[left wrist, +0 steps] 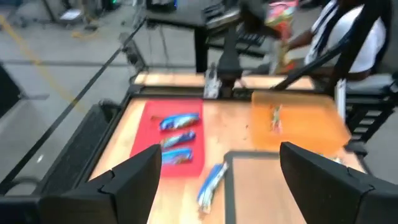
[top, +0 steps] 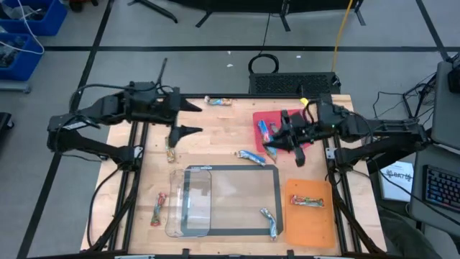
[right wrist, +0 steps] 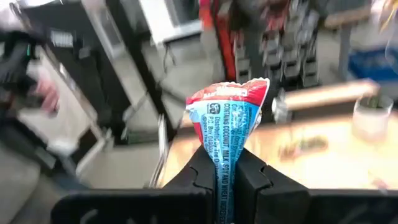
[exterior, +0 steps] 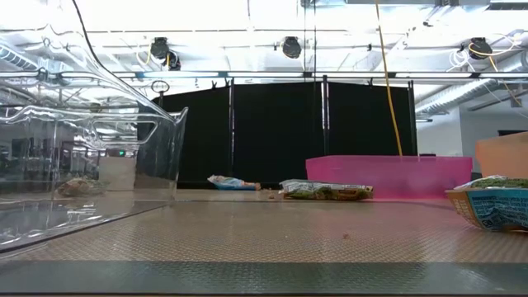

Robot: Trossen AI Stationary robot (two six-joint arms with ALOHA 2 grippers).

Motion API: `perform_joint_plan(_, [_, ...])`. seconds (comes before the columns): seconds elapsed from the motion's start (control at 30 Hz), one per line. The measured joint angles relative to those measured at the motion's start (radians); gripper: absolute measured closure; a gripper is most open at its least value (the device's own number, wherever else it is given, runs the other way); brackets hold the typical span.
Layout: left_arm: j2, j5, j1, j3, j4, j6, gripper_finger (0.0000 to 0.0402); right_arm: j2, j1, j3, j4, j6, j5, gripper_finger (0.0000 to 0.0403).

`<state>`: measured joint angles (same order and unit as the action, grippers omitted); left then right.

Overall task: Pick and place Granola Bars by type
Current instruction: Put the top red granola bar into the orange bin

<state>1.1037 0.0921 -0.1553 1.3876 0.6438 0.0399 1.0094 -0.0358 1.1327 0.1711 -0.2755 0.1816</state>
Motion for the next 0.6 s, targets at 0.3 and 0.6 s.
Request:
perform_joint_plan(0.3, [-0.060, -0.048, -0.001, -0.001, 0.199, -0.080, 0.0095, 0.000, -0.220, 0.163, 0.453, -0.101, -0.136, 0.0395])
perform_joint_plan(0.6, [-0.083, -0.058, -0.002, -0.001, 0.363, -0.093, 0.0096, 0.018, -0.414, 0.175, 0.734, -0.307, -0.158, 0.0395])
